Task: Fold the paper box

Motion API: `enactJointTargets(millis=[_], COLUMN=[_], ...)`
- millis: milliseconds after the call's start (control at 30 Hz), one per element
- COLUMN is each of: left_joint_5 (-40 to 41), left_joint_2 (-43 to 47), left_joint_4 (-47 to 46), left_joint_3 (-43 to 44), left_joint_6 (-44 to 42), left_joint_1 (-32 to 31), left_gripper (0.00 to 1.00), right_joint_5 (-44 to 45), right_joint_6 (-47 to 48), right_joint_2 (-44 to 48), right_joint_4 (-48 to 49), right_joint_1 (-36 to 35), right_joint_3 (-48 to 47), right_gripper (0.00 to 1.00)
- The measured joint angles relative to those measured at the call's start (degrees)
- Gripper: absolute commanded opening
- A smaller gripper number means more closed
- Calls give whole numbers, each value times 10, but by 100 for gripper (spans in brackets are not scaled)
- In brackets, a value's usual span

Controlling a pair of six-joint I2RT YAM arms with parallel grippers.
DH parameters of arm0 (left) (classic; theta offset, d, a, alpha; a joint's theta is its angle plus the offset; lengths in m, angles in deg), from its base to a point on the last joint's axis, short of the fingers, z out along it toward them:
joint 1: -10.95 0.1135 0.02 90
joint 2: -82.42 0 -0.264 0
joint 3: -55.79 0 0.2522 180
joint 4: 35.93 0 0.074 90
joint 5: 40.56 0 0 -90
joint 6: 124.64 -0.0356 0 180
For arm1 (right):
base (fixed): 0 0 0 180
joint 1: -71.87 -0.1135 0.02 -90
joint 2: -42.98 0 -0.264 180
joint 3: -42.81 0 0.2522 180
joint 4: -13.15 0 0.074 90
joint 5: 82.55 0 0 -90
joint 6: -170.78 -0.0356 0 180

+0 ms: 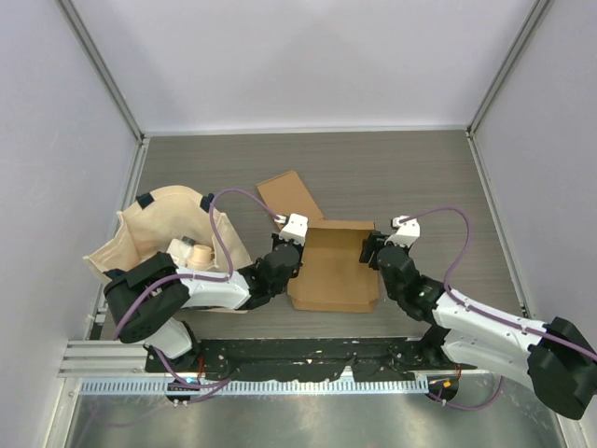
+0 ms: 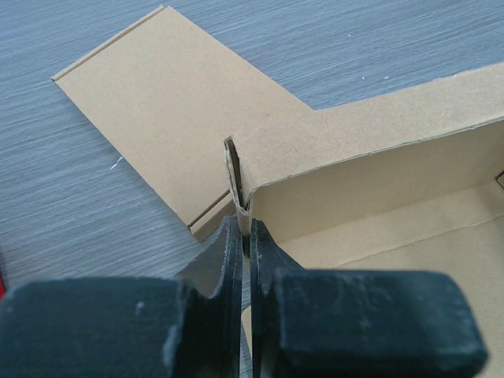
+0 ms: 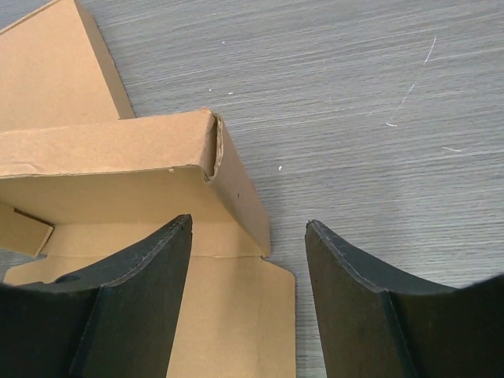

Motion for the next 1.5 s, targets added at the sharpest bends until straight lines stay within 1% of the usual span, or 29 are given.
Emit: enactJointTargets(millis=[67,100,167,267,333,433,467,533,600,633,667,800,900,967,1067,1133,1167,1200,1233,1267,1300,1333,1367,1400,1467,1500], left_joint_5=[0,0,0,0,0,0,0,0,-3,-3,-3,4,30,60,112,132,139,141,144,144,143,143,139,134,122,111], left_joint_2=[0,0,0,0,0,0,0,0,0,0,0,-2,-19,-40,-71,-81,-84,-84,-84,-84,-83,-81,-77,-69,-42,-18], left_joint_4=[0,1,2,2,2,2,2,2,2,2,2,2,5,21,71,98,110,116,120,123,127,131,137,145,165,177], left_joint_3=[0,0,0,0,0,0,0,0,0,0,1,8,24,45,89,111,118,120,120,120,120,119,115,108,88,76], left_joint_6=[0,0,0,0,0,0,0,0,0,0,0,3,14,33,78,100,111,117,122,125,127,128,130,132,135,139], left_joint_1=[0,0,0,0,0,0,0,0,0,0,0,-1,-1,-1,-1,-1,-1,-1,-1,-2,-3,-3,-3,-3,-3,-3], left_gripper=[0,0,0,0,0,0,0,0,0,0,0,0,0,0,0,0,0,3,9,27,35,42,51,55,62,64], right_joint_5=[-7,-10,-17,-23,-24,-21,-17,-4,10,18,27,60,82,94,103,107,109,110,110,110,111,111,111,111,109,106], right_joint_6=[-5,-7,-6,5,16,30,35,41,42,43,44,50,52,54,56,56,55,55,55,54,49,43,37,34,23,16], right_joint_2=[1,-2,-19,-75,-127,-195,-212,-236,-250,-255,-257,-274,-288,-295,-304,-307,-307,-307,-307,-306,-302,-296,-288,-279,-249,-227], right_joint_4=[-6,-5,6,46,78,120,134,159,178,188,193,225,251,263,273,279,280,280,280,276,270,262,254,245,216,192], right_joint_1=[7,11,19,25,26,26,26,26,25,23,20,7,-10,-21,-32,-34,-35,-35,-35,-35,-35,-36,-35,-35,-36,-36], right_joint_3=[0,0,0,0,0,0,0,0,-1,-2,-2,0,3,4,4,4,4,4,4,4,4,4,4,4,4,3], right_gripper=[62,57,54,47,45,32,24,15,10,4,2,1,1,1,1,1,3,19,25,34,49,54,58,64,66,68])
